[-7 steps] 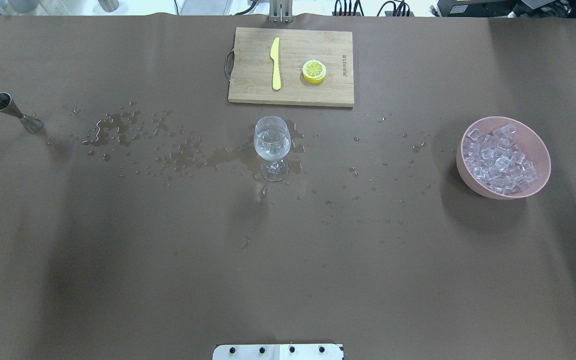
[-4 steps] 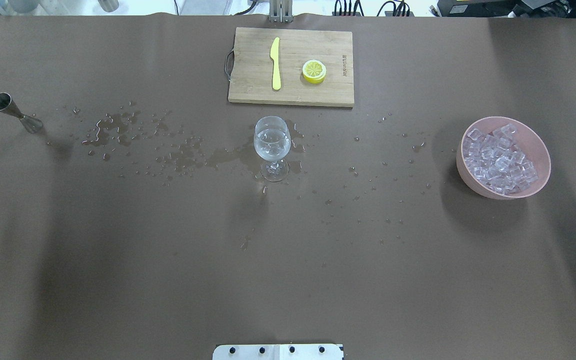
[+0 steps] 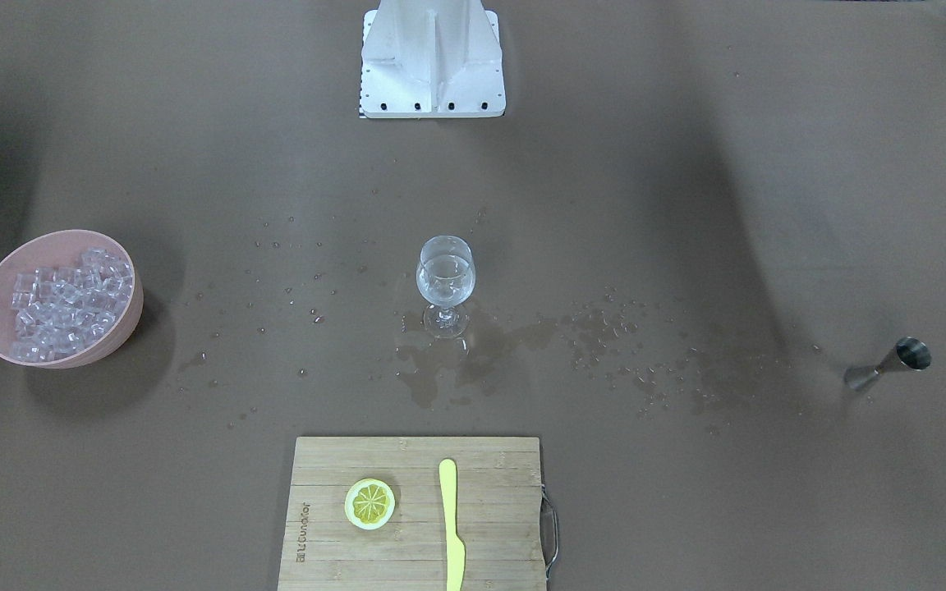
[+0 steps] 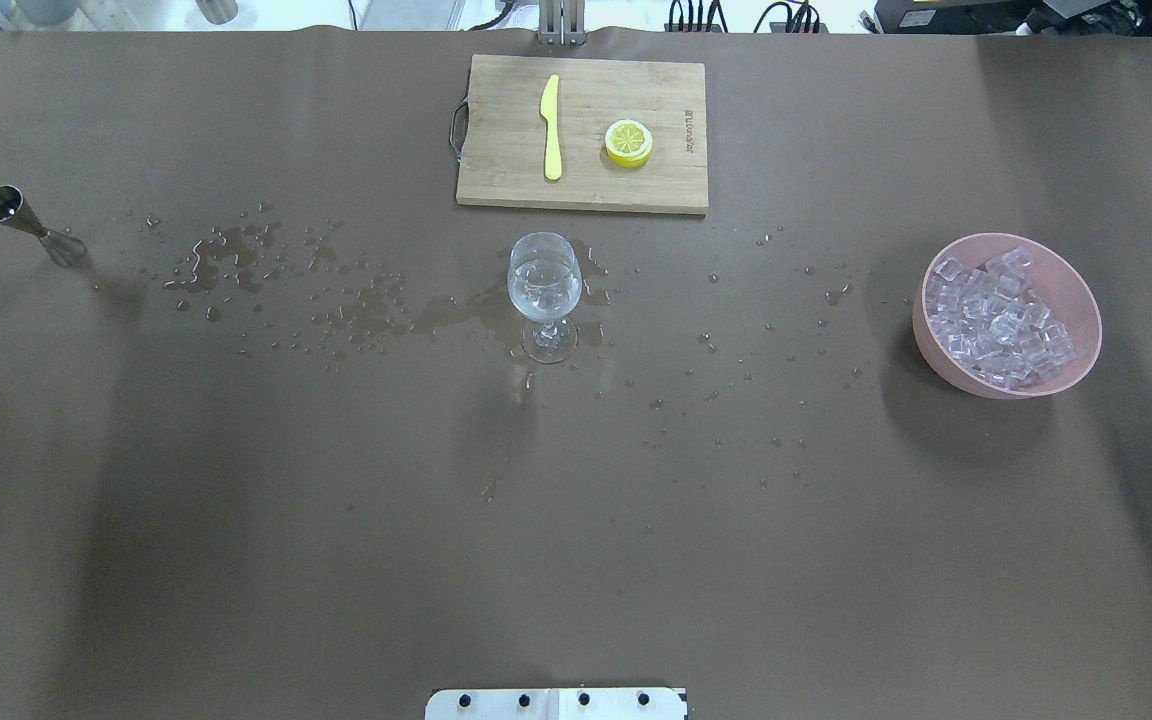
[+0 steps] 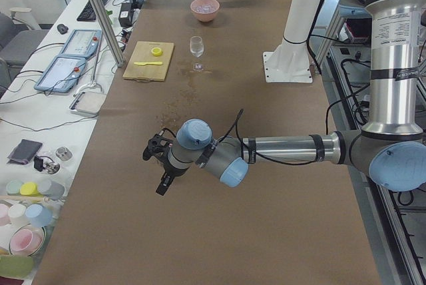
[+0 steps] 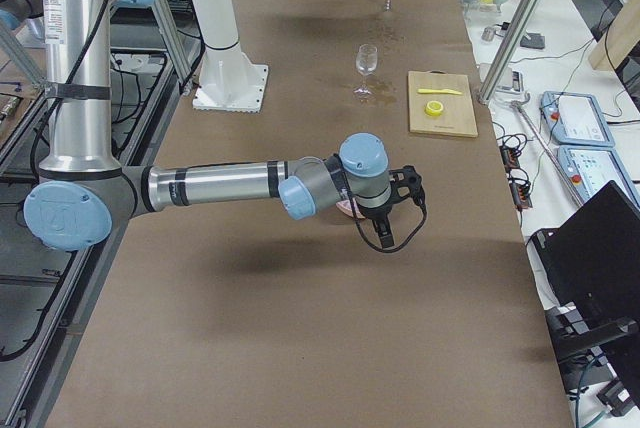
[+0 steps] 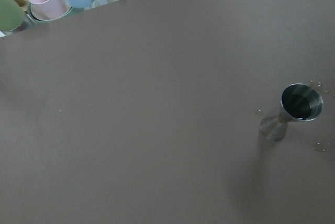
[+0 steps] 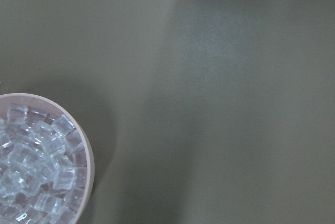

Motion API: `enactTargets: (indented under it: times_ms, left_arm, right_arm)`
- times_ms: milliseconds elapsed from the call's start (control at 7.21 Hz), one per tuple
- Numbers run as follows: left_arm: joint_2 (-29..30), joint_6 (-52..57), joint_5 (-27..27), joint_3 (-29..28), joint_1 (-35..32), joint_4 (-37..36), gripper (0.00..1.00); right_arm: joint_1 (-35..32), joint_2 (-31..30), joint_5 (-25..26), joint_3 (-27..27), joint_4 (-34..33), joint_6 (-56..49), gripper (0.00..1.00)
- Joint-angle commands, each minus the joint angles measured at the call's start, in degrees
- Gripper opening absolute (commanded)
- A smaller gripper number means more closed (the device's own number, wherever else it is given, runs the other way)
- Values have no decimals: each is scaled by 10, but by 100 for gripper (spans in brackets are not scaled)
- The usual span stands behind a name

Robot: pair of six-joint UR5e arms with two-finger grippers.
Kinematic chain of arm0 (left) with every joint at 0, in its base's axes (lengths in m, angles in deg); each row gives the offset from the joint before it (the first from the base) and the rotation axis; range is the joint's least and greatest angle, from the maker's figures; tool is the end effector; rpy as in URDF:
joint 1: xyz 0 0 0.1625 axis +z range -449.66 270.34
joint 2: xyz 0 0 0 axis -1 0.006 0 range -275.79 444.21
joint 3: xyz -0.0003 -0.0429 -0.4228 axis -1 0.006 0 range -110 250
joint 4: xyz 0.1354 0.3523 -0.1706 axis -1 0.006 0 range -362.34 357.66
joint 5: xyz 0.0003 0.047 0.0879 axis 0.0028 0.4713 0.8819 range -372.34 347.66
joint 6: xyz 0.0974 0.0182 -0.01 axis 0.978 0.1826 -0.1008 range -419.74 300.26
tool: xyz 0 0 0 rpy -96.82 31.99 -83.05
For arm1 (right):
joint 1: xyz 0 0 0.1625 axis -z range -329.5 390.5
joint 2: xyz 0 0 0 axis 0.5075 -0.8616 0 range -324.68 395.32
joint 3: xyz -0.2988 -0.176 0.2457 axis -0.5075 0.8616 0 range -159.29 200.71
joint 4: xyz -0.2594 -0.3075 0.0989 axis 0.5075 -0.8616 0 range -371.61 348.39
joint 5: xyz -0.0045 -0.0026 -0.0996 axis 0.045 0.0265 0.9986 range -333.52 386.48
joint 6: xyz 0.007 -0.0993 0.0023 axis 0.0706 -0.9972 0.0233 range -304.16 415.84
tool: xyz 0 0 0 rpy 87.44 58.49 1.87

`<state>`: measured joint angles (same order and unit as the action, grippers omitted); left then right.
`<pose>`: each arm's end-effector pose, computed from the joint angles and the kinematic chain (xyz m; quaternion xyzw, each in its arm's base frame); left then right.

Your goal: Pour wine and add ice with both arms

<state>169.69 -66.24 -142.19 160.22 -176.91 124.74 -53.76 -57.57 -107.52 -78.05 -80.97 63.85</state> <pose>-0.0462 -0.4856 0.6259 0.2380 0.3472 0.0666 0.9046 0.0147 -0.4939 0.5663 0.1674 -0.3875 -0.0680 0.9040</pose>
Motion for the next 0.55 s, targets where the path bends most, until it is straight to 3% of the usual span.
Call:
enactTargets:
  times_ms: [0,139,277,416]
  left_arm:
    - [1,-55,-49,2,1,-6,98]
    - [23,-119,-47,-8,8,5,92]
    - [26,-147,-45,-12,19,65,98]
    - [24,-151,-43,-23,32,144,98]
  right_arm:
    - [-1,-3,25,1,-1,1,100]
    - [-1,-4,20,1,1,2,100]
    - [-2,-18,13,-9,2,3,100]
    - [-1,-21,14,-11,5,0,100]
